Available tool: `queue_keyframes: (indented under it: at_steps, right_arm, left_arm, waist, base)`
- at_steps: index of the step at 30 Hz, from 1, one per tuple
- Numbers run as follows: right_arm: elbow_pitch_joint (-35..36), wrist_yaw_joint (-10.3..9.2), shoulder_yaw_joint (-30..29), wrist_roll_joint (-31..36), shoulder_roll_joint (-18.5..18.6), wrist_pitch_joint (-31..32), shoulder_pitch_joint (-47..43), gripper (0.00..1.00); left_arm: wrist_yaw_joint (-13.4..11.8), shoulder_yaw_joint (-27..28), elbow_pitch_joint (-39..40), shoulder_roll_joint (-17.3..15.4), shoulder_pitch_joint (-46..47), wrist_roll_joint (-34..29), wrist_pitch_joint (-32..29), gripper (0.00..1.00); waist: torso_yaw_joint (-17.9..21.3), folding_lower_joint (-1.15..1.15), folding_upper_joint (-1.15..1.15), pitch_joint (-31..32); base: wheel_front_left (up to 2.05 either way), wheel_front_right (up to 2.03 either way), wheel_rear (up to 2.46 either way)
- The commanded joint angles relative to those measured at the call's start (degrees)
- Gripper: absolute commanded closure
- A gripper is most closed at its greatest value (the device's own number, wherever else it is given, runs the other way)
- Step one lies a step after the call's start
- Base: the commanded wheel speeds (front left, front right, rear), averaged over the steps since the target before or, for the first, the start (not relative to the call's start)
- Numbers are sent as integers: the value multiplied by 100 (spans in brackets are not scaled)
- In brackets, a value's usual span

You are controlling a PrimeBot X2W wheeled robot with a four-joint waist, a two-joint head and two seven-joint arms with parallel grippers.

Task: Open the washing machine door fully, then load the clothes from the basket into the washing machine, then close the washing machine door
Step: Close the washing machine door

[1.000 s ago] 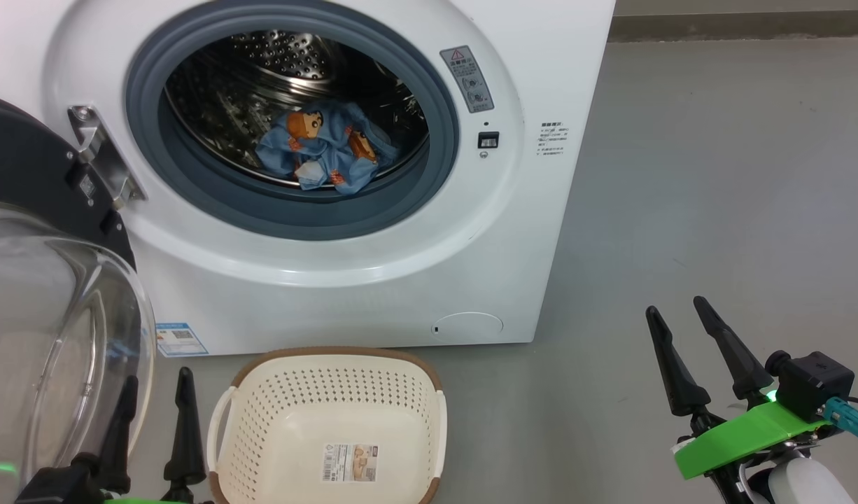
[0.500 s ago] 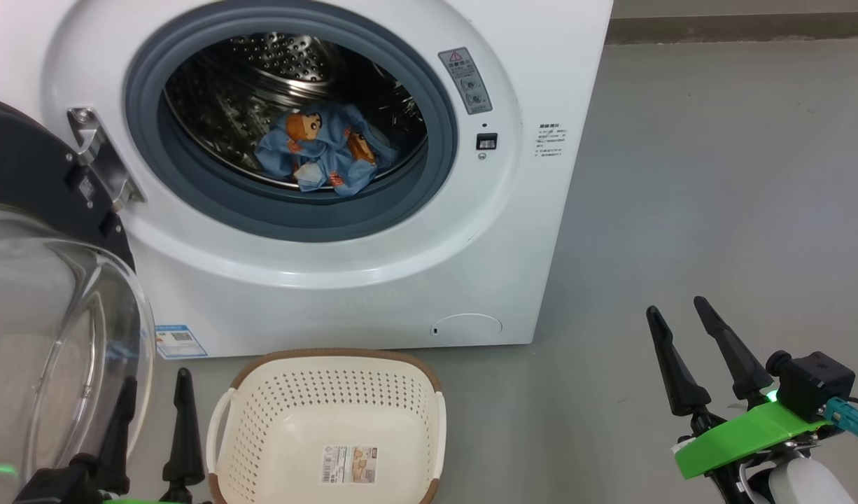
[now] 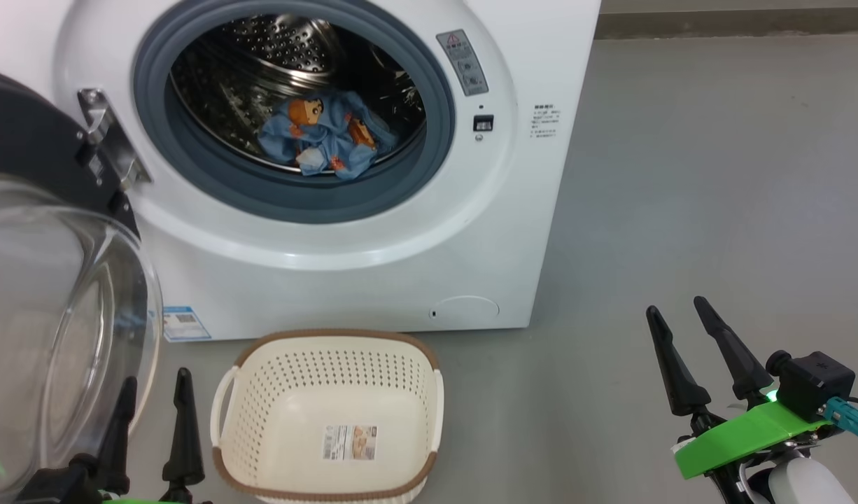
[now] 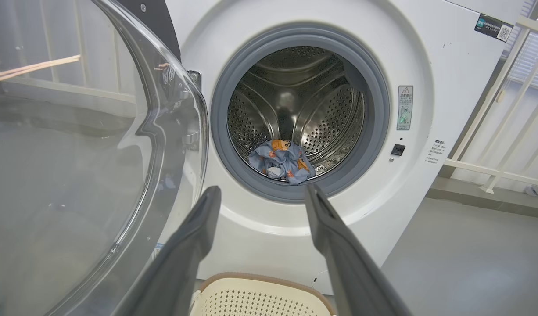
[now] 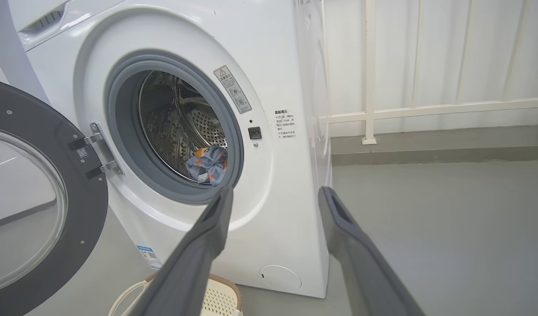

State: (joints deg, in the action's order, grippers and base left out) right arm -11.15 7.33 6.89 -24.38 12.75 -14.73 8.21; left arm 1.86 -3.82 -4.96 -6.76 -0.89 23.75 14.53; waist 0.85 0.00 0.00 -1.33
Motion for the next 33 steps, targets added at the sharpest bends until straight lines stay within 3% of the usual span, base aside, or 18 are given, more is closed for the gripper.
queue_keyframes:
  at_steps: [1,12,33]
  right_arm:
    - [133,16,132,-18,59,-27,133,0]
    - [137,16,142,-9,70,-27,105,0]
    - [143,16,200,-6,97,-27,87,0]
  left_arm:
    - [35,219,118,-59,157,-68,47,0]
    - [33,195,99,-45,115,-71,47,0]
    - [6,118,94,-93,91,-53,47,0]
  waist:
    - [0,0,0,8]
    - [8,0,0,52]
    - [4,0,0,49]
  base:
    - [-190,190,0]
    - [-130,130,0]
    - [-3,3,0]
